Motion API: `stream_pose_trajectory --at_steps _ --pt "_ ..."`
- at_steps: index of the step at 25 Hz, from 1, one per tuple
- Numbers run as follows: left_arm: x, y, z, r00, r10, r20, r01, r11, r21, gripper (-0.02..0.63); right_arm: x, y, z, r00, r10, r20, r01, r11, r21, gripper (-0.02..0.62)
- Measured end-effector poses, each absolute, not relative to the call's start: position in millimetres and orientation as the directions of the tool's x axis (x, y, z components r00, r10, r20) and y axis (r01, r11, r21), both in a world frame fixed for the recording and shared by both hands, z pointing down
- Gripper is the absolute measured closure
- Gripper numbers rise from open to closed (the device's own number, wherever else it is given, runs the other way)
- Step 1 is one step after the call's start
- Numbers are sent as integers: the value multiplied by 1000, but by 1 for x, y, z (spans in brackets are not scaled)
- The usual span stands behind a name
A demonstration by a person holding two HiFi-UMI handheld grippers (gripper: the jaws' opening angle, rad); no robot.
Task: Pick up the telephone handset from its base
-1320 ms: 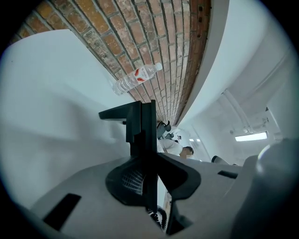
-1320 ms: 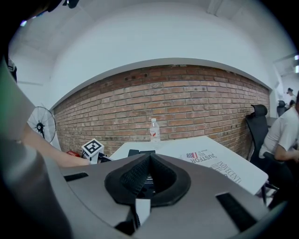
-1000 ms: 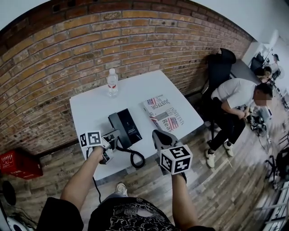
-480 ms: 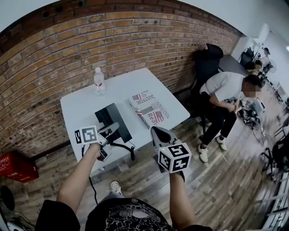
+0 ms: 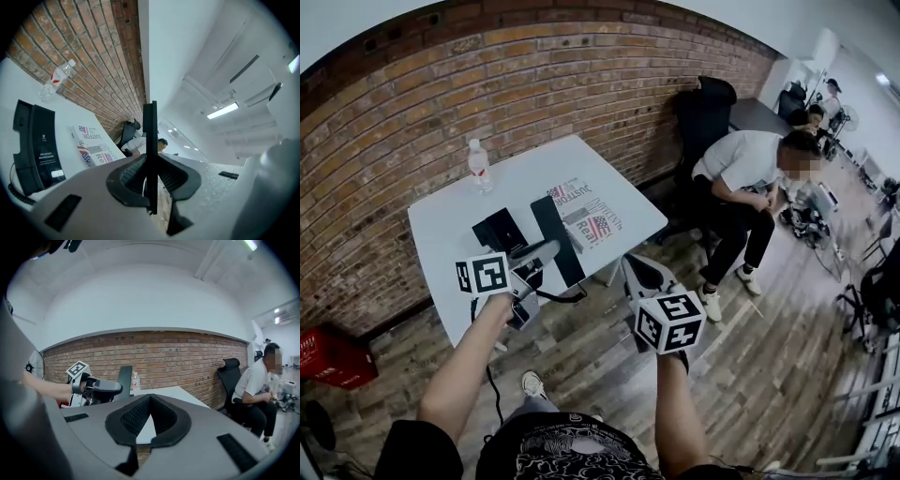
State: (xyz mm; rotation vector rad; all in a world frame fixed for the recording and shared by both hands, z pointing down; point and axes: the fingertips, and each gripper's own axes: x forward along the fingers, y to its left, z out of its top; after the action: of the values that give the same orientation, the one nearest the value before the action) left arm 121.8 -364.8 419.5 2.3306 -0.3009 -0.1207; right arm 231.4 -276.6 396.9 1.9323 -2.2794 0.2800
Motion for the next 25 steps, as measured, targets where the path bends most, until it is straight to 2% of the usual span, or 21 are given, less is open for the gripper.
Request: stream_pose_trajectory --at_steps 12,25 --pt "187 -296 400 970 -236 52 -224 -802 554 532 300 -211 396 -47 -976 210 -998 35 -58 596" --pt "201 -253 409 957 -273 99 -286 -825 488 532 315 -174 403 -13 -975 221 -999 3 -47 596"
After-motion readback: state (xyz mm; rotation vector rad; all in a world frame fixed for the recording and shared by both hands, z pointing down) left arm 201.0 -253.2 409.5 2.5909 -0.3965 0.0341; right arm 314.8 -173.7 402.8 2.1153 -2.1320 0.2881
